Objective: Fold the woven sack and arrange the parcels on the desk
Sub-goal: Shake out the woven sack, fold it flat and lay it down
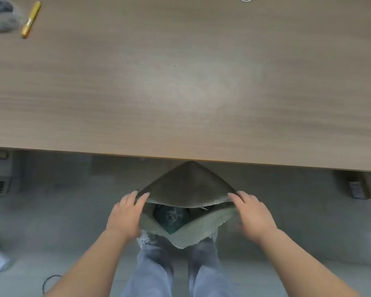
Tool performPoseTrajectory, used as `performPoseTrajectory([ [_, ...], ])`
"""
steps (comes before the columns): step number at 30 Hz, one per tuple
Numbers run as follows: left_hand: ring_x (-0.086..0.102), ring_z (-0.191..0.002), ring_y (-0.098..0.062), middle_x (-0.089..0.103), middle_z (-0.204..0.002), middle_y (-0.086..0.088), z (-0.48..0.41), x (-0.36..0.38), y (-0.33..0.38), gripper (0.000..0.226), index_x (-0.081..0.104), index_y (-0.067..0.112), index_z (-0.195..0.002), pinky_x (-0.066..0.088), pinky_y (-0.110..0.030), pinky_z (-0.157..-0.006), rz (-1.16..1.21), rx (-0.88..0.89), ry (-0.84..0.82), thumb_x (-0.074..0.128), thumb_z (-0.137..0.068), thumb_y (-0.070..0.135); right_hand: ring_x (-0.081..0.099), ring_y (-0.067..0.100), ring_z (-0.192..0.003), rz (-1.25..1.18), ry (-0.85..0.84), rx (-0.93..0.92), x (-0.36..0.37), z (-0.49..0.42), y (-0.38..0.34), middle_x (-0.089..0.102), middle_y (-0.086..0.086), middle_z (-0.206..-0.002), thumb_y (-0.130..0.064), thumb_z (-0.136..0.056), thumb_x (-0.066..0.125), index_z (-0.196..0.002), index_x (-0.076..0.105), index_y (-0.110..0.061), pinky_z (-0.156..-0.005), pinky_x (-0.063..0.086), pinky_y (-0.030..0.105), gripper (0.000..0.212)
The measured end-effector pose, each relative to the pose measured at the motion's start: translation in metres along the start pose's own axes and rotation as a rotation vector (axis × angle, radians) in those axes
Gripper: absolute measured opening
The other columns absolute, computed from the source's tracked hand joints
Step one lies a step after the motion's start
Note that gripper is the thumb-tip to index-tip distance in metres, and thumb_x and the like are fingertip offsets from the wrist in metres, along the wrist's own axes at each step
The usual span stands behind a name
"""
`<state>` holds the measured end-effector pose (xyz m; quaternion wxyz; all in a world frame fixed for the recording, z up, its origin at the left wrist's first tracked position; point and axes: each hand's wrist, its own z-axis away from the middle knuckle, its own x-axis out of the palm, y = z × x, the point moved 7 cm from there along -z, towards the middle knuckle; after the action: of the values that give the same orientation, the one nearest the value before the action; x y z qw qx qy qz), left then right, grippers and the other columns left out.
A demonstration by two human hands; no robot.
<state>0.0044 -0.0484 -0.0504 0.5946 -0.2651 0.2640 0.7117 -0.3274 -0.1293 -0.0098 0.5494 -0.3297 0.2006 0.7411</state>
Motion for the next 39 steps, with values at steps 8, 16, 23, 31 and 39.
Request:
performPoseTrajectory([
  [8,0.037,-0.138,-0.026,0.035,-0.155,0.000,-0.023,0.015,-0.019,0.086,0.025,0.027,-0.154,0.038,-0.036,-0.108,-0.067,-0.094,0.114,0.067,-0.080,0.012,0.049,0.028,-0.122,0.037,0.092,0.112,0.018,-0.037,0.003,0.042,0.004,-0.145,-0.002,-0.086,0.054,-0.146,0.039,-0.025,-0.090,0.047,0.035,0.066],
  [16,0.056,-0.112,-0.022,0.064,-0.116,0.005,-0.044,0.023,-0.031,0.035,0.071,0.029,-0.117,0.054,-0.034,-0.083,0.135,-0.145,0.051,0.055,-0.090,0.014,0.062,0.025,-0.103,0.060,0.133,0.148,0.020,-0.057,0.006,0.063,0.000,-0.114,-0.010,-0.092,0.054,-0.118,0.064,-0.023,-0.068,0.045,0.033,0.031],
  [23,0.066,-0.095,-0.023,0.072,-0.107,0.005,-0.040,0.009,-0.035,0.032,0.073,0.036,-0.088,0.053,-0.030,-0.074,0.386,-0.223,0.107,0.053,-0.086,0.011,0.062,0.024,-0.101,0.060,0.135,0.135,0.013,-0.056,0.004,0.062,-0.001,-0.101,-0.009,-0.093,0.049,-0.103,0.066,-0.022,-0.063,0.038,0.030,0.024],
  [31,0.062,-0.107,-0.027,0.066,-0.110,-0.003,-0.018,-0.025,-0.033,0.036,0.069,0.024,-0.121,0.049,-0.035,-0.088,0.497,-0.102,0.247,0.054,-0.090,0.013,0.059,0.025,-0.063,-0.068,0.378,0.046,-0.020,-0.019,0.004,0.057,-0.001,-0.067,-0.010,-0.072,0.078,-0.069,0.062,-0.017,-0.046,0.028,0.024,0.017],
  [39,0.056,-0.074,-0.020,0.058,-0.074,0.001,0.046,-0.081,-0.034,0.022,0.059,0.012,-0.068,0.044,-0.035,-0.067,0.621,-0.026,0.467,0.043,-0.081,0.017,0.031,0.016,-0.048,-0.588,0.598,0.032,-0.084,0.048,-0.007,0.029,-0.008,-0.048,-0.014,-0.069,0.038,-0.056,0.033,-0.026,-0.048,0.022,0.029,0.018],
])
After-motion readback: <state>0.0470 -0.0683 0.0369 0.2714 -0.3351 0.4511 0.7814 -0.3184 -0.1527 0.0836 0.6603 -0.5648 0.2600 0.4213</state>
